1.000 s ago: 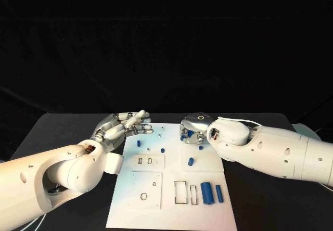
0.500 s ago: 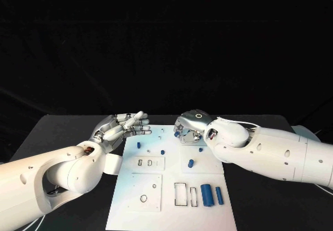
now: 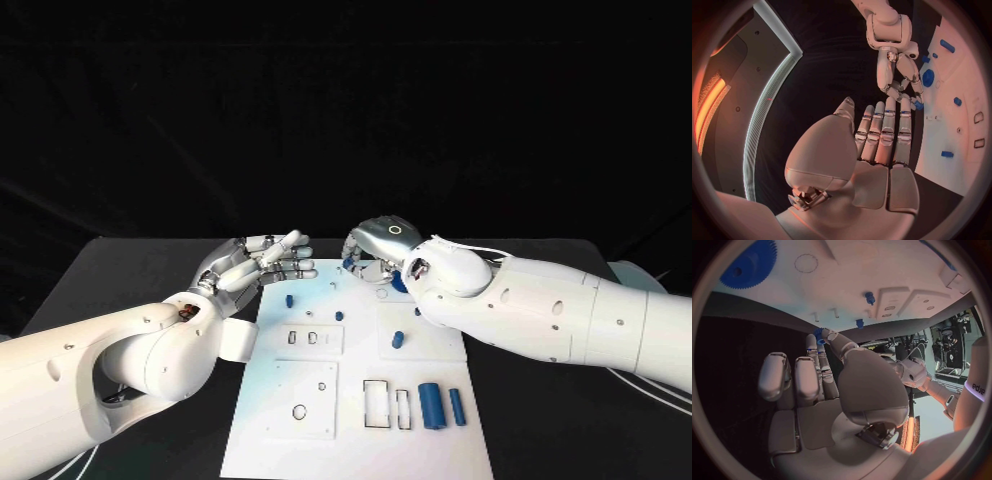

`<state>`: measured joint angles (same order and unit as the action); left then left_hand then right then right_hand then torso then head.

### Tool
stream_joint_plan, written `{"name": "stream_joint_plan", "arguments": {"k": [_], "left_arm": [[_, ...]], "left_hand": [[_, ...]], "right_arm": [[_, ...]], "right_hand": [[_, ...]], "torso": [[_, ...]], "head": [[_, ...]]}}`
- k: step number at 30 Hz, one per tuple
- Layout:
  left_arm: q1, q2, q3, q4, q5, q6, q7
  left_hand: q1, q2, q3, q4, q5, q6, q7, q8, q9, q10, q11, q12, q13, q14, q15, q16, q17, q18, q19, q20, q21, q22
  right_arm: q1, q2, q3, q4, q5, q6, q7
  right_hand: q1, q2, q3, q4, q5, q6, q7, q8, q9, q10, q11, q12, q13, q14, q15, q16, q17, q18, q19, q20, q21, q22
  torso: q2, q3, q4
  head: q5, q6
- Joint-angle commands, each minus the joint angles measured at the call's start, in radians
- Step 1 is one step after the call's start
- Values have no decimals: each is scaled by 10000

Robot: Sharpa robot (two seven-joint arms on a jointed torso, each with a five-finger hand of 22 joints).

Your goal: Assemble the parts on the task board

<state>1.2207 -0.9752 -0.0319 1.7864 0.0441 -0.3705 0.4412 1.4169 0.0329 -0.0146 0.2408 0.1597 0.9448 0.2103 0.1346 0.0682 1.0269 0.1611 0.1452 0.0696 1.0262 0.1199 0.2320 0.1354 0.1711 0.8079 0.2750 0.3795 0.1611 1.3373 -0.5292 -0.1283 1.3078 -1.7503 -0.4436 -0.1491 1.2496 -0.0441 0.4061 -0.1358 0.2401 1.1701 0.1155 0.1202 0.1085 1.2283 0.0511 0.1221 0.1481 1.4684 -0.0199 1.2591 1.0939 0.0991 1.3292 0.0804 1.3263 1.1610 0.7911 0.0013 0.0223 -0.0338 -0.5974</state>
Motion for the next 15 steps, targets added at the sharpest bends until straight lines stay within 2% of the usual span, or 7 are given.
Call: {"name": "stream_joint_plan", "arguments": {"k": [1,4,8,15], "left_arm": [[22,32,8,21,33,64,140],[23,35,8,22,33,66,136],[25,34,9,16,33,68,131],[33,25,12,27,34,70,135]], "left_hand": [[46,49,-36,-2,11,11,52,-55,-10,-14,61,-67,-14,-2,91,-69,9,121,46,-6,25,-14],[62,61,-29,-9,11,16,52,-64,-9,-9,63,-79,-12,-14,95,-87,9,119,38,-3,21,-19],[62,61,-29,-9,11,16,52,-64,-9,-9,63,-79,-12,-14,95,-87,9,119,38,-3,21,-19],[62,61,-29,-9,11,16,52,-64,-9,-9,63,-79,-12,-14,95,-87,9,119,38,-3,21,-19]], "right_arm": [[-18,131,9,-185,135,-98,96],[-45,211,8,-287,161,20,128],[-94,287,8,-432,191,224,148],[-154,449,7,-722,227,294,176]], "right_hand": [[-58,-43,69,46,18,70,-55,21,334,17,7,-38,-10,278,-54,37,2,-164,70,28,51,6],[-64,-52,73,52,11,63,-51,17,338,13,10,-44,-12,278,-51,41,6,-165,72,30,56,14],[-79,-71,77,66,-7,51,-45,12,346,9,17,-55,-16,278,-45,49,11,-166,71,33,61,22],[-86,-77,79,73,-14,47,-43,10,349,9,19,-59,-17,277,-42,52,14,-162,59,35,51,4]], "torso": [[25,-22,32],[42,-21,44],[65,-38,65],[78,-42,62]], "head": [[2,-14],[6,-37],[-11,-53],[-20,-26]]}}
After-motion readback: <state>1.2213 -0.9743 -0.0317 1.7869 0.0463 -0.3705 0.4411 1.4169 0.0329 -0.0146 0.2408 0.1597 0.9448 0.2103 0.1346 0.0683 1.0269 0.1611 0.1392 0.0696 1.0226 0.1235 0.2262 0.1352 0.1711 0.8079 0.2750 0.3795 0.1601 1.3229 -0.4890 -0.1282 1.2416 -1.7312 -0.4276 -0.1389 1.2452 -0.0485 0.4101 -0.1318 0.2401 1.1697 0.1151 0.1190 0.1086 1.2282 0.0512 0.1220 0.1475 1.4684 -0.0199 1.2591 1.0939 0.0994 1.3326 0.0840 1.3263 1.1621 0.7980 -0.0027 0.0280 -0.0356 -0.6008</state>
